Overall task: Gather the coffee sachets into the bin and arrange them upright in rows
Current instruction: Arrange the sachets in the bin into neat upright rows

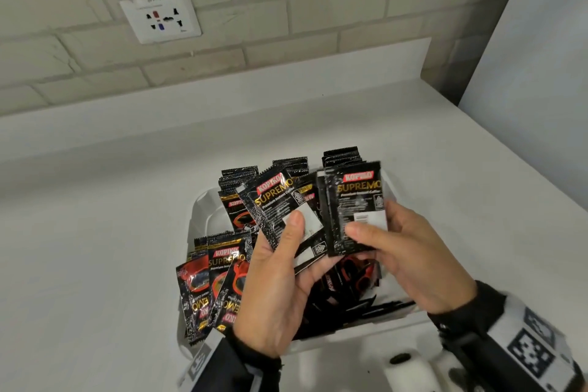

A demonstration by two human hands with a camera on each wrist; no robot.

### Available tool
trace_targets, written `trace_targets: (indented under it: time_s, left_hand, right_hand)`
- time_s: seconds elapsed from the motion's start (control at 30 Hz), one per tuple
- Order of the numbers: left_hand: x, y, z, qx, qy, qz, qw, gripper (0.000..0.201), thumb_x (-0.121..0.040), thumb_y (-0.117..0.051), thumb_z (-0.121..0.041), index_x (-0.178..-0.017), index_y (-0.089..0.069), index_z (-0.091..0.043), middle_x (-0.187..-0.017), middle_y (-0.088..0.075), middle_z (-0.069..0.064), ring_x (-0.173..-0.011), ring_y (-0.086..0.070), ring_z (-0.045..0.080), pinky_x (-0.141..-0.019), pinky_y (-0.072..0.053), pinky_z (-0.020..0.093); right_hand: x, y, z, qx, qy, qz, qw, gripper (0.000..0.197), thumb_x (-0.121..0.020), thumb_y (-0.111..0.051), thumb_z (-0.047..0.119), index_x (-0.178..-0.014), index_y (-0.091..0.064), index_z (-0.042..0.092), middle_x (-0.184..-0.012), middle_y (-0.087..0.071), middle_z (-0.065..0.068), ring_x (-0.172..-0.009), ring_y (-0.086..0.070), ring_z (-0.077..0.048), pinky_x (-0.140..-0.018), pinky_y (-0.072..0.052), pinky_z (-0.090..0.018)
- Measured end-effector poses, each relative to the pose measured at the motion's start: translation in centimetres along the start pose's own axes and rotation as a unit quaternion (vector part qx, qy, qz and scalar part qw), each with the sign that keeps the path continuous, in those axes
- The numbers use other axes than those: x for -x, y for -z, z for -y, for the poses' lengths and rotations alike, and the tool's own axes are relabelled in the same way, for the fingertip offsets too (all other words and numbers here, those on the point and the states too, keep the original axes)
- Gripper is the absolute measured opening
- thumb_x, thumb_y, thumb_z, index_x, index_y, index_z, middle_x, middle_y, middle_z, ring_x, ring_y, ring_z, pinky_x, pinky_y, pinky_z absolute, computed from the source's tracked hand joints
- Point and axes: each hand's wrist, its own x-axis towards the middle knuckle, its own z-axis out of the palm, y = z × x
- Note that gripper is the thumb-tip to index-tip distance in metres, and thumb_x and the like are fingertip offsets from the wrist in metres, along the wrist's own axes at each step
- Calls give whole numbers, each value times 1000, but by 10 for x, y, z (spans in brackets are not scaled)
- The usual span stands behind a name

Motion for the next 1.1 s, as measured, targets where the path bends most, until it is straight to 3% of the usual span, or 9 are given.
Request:
trace_targets:
  time_s: [0.13,0.23,0.33,0.4,0.57,0.8,0.93,1.0,1.1]
  left_hand:
    - [-2,4,-2,-1,0,-33,999,27,-74,-58,-18,-101,-63,-14,-100,-73,9,-88,-71,25,-60,-60,36]
    - [-4,6,-3,-10,-7,-44,999,29,-73,-59,-15,-102,-61,-17,-102,-72,8,-93,-70,25,-61,-60,35]
    - [-5,3,-6,-18,-32,-39,999,36,-75,-59,-13,-111,-58,-17,-104,-72,4,-95,-69,22,-64,-60,33]
    - [-5,-2,-7,-24,-49,-22,998,31,-83,-55,-10,-113,-57,-19,-100,-73,1,-92,-70,18,-66,-60,33]
    - [-7,-11,-8,-33,-57,-9,998,44,-77,-52,-28,-119,-58,-15,-103,-72,3,-93,-68,15,-59,-57,26]
    - [-1,-7,-7,-13,-32,26,999,73,-68,-60,-61,-127,-54,-17,-115,-68,4,-103,-66,14,-68,-56,25]
    - [-4,-3,-7,-18,-26,30,999,64,-71,-50,-46,-127,-53,-16,-108,-71,3,-91,-69,13,-62,-57,24]
    - [-6,-1,-9,-14,-20,27,999,61,-73,-49,-42,-127,-53,-13,-107,-70,8,-86,-70,15,-58,-56,24]
    - [-8,1,-13,3,-19,12,1000,57,-76,-51,-35,-126,-52,-7,-110,-68,15,-89,-70,22,-62,-58,30]
  right_hand:
    - [-2,9,7,-59,13,-64,996,28,-72,-66,7,-98,-57,13,-85,-69,-4,-59,-63,-17,-41,-47,-22]
    - [1,11,16,127,129,-87,980,20,-89,-56,5,-97,-55,23,-84,-64,2,-56,-57,-6,-48,-45,-16]
    - [2,0,22,430,287,-70,853,34,-89,-44,17,-122,-49,21,-93,-51,4,-71,-54,-6,-64,-43,-7]
    - [1,-14,21,569,294,-37,767,47,-85,-43,17,-132,-40,22,-91,-44,5,-58,-43,-3,-48,-40,-11]
    - [6,-42,22,633,313,-43,707,52,-78,-35,18,-128,-47,19,-82,-48,3,-53,-35,-6,-36,-27,-16]
    - [9,-45,15,659,313,-45,683,57,-72,-37,12,-127,-51,10,-83,-53,-3,-54,-53,-16,-36,-35,-24]
    - [11,-43,11,673,327,-39,662,58,-70,-48,12,-128,-52,6,-82,-53,-2,-59,-51,-17,-45,-37,-25]
    - [11,-38,12,669,324,-15,669,66,-64,-59,23,-128,-51,9,-86,-50,0,-71,-50,-18,-59,-41,-28]
    - [11,-32,19,652,263,20,711,72,-67,-49,57,-131,-48,24,-107,-40,4,-97,-40,-14,-82,-32,-26]
